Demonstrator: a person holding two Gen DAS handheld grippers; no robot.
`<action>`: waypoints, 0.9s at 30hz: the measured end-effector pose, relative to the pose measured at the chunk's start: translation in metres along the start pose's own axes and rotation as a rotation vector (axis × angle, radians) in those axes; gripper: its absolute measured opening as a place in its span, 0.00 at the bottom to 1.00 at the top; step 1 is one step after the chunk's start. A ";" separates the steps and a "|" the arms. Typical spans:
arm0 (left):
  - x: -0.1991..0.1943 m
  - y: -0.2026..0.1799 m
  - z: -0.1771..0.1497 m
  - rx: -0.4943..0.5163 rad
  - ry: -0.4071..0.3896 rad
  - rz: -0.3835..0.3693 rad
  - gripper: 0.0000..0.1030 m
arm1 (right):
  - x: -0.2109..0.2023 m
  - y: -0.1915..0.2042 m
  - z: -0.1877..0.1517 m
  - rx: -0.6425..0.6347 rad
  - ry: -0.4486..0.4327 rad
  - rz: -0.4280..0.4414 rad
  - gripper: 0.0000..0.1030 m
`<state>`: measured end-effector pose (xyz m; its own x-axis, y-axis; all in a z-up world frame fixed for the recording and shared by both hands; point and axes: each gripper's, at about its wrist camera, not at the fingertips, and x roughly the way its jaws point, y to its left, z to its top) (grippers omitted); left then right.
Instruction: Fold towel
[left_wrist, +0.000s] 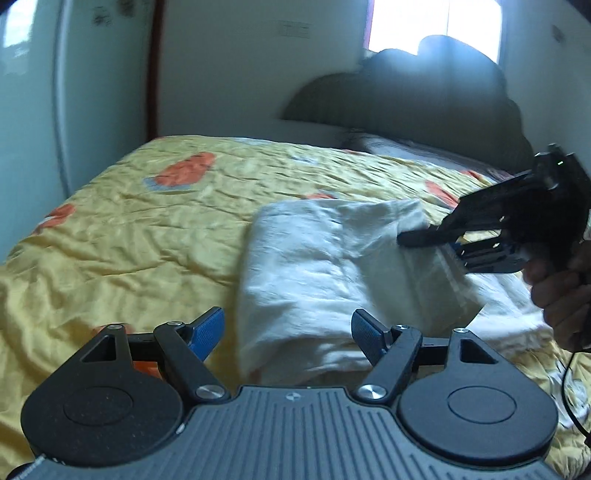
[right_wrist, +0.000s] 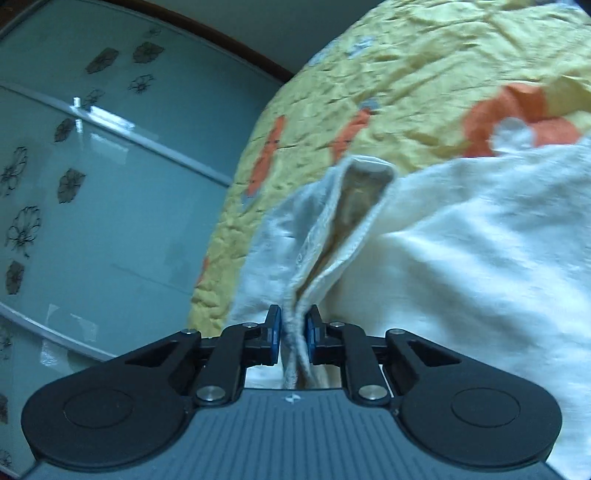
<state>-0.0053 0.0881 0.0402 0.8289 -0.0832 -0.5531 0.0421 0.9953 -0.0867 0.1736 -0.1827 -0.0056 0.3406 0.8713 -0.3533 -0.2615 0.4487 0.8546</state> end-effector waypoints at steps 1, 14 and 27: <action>-0.003 0.006 0.001 -0.017 -0.009 0.017 0.76 | 0.007 0.011 0.004 -0.012 0.002 0.029 0.13; -0.036 0.097 -0.003 -0.313 -0.043 0.221 0.80 | 0.180 0.083 0.010 0.041 0.222 0.177 0.12; -0.035 0.012 0.006 -0.079 -0.123 -0.029 0.81 | 0.056 0.083 0.049 0.053 0.042 0.373 0.11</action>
<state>-0.0310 0.1035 0.0635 0.8905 -0.1008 -0.4438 0.0273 0.9852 -0.1691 0.2151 -0.1060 0.0642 0.1931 0.9808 -0.0288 -0.3126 0.0893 0.9457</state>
